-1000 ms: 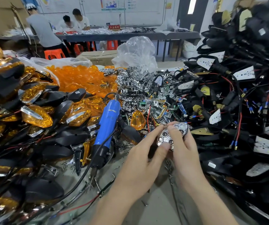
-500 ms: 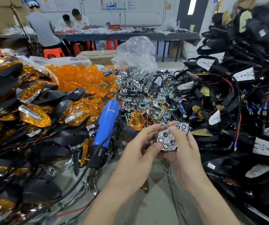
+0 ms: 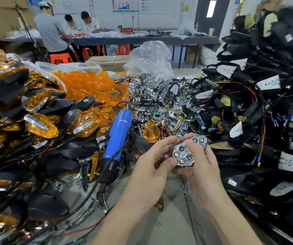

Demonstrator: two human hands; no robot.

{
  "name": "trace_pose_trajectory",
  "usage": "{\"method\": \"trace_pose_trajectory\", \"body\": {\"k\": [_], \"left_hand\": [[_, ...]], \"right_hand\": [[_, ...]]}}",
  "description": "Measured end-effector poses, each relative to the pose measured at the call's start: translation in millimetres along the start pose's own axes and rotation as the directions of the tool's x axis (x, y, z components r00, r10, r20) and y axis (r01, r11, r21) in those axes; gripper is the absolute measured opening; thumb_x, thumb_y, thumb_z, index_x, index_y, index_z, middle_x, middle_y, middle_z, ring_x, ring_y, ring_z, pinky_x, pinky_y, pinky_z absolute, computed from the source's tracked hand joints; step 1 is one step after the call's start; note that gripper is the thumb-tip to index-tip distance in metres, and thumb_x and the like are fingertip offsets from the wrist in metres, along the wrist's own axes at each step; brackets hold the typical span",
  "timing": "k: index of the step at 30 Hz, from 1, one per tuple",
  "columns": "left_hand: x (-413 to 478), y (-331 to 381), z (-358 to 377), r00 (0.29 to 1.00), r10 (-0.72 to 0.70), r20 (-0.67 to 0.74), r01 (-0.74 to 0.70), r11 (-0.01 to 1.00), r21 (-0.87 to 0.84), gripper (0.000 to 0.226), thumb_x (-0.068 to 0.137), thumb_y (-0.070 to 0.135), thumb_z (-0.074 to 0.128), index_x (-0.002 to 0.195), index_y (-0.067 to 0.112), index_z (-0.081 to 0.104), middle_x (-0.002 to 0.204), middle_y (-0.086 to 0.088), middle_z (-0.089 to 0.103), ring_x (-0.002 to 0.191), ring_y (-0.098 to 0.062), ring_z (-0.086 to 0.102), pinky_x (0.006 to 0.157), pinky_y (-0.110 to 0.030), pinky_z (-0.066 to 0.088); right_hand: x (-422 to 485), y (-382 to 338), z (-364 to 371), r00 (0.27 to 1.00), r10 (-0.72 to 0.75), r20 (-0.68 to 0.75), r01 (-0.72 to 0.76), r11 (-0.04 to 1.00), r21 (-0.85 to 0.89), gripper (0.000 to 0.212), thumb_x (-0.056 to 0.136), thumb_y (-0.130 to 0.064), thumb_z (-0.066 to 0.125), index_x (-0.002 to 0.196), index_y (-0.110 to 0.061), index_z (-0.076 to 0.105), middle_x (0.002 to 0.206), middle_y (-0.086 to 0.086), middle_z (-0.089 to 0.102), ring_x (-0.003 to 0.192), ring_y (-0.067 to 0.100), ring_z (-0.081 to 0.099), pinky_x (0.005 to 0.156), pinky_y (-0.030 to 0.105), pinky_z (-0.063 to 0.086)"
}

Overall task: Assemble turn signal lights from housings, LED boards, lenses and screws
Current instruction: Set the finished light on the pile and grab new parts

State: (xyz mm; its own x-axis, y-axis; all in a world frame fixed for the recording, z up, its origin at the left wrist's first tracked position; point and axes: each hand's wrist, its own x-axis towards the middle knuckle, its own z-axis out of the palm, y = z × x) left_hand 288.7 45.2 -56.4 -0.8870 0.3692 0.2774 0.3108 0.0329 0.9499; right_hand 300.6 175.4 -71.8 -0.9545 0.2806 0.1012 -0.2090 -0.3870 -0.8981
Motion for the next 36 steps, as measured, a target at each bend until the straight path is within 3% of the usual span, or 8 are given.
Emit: {"method": "trace_pose_trajectory", "body": {"k": [7,10,14,19,22,28,32,36], "left_hand": [[1,-2,-1,0.998,-0.049,-0.027,0.050,0.998,0.029,0.052,0.097,-0.002,0.057,0.128,0.040,0.057,0.119,0.018,0.070,0.119,0.001,0.060,0.102,-0.021,0.046],[-3,-1,1,1.000,0.001,-0.025,0.004,0.981,0.193,0.049,0.101,0.017,0.057,0.140,0.044,0.047,0.124,0.029,0.062,0.117,0.011,0.055,0.096,-0.009,0.042],[-11,-1,-6,0.981,0.188,0.043,-0.166,0.711,0.683,0.041,0.104,0.042,0.044,0.145,0.036,0.043,0.131,0.024,0.056,0.116,0.007,0.045,0.092,-0.012,0.034],[-12,-2,-4,0.948,0.312,0.069,-0.237,0.542,0.806,0.027,0.091,0.035,0.065,0.117,0.028,0.069,0.094,0.017,0.073,0.088,-0.004,0.055,0.072,-0.018,0.039],[-14,1,-6,0.974,0.225,0.036,-0.164,0.584,0.795,0.021,0.092,0.037,0.068,0.113,0.036,0.068,0.093,0.021,0.072,0.084,-0.003,0.061,0.061,-0.016,0.044],[-14,-4,-17,0.993,0.088,0.083,-0.119,0.594,0.795,0.037,0.095,0.056,0.034,0.114,0.041,0.061,0.096,0.024,0.063,0.094,-0.002,0.057,0.068,-0.029,0.052],[-14,-7,-19,0.993,0.052,0.109,-0.118,0.612,0.782,0.040,0.094,0.057,0.029,0.116,0.042,0.059,0.086,0.023,0.061,0.082,-0.001,0.057,0.066,-0.027,0.049],[-15,-6,-21,0.992,0.043,0.115,-0.115,0.646,0.754,0.040,0.092,0.064,0.023,0.119,0.048,0.048,0.057,0.012,0.047,0.057,-0.008,0.047,0.052,-0.022,0.035]], "right_hand": [[0,-1,2,1.000,0.012,-0.007,-0.012,1.000,0.001,0.015,0.084,-0.029,0.060,0.085,-0.033,0.074,0.088,0.003,0.076,0.080,0.023,0.073,0.060,0.034,0.059],[0,-4,1,0.999,0.006,-0.037,-0.005,0.999,0.033,0.025,0.099,-0.020,0.057,0.084,-0.031,0.074,0.089,0.005,0.076,0.075,0.024,0.073,0.059,0.035,0.059],[4,-13,-7,0.992,-0.030,-0.120,0.042,0.994,0.099,0.033,0.104,-0.014,0.049,0.083,-0.029,0.069,0.090,0.005,0.072,0.066,0.027,0.070,0.055,0.039,0.058],[9,-18,-14,0.982,-0.005,-0.189,0.040,0.983,0.182,0.013,0.104,-0.015,0.049,0.096,-0.020,0.059,0.087,0.005,0.069,0.063,0.029,0.067,0.059,0.042,0.059],[11,-18,-15,0.981,-0.015,-0.194,0.050,0.983,0.178,0.016,0.102,-0.017,0.052,0.091,-0.024,0.062,0.088,0.004,0.070,0.064,0.030,0.068,0.060,0.044,0.058],[12,-20,-15,0.981,-0.029,-0.191,0.070,0.975,0.211,0.006,0.091,-0.022,0.055,0.090,-0.024,0.061,0.087,0.004,0.069,0.063,0.030,0.068,0.056,0.043,0.057],[10,-19,-14,0.985,-0.019,-0.173,0.056,0.975,0.213,0.019,0.101,-0.016,0.049,0.089,-0.025,0.060,0.087,0.004,0.069,0.063,0.030,0.068,0.058,0.043,0.058],[9,-22,-12,0.982,-0.012,-0.190,0.056,0.973,0.225,0.021,0.104,-0.015,0.048,0.090,-0.023,0.060,0.088,0.005,0.068,0.062,0.030,0.067,0.056,0.042,0.057]]}}
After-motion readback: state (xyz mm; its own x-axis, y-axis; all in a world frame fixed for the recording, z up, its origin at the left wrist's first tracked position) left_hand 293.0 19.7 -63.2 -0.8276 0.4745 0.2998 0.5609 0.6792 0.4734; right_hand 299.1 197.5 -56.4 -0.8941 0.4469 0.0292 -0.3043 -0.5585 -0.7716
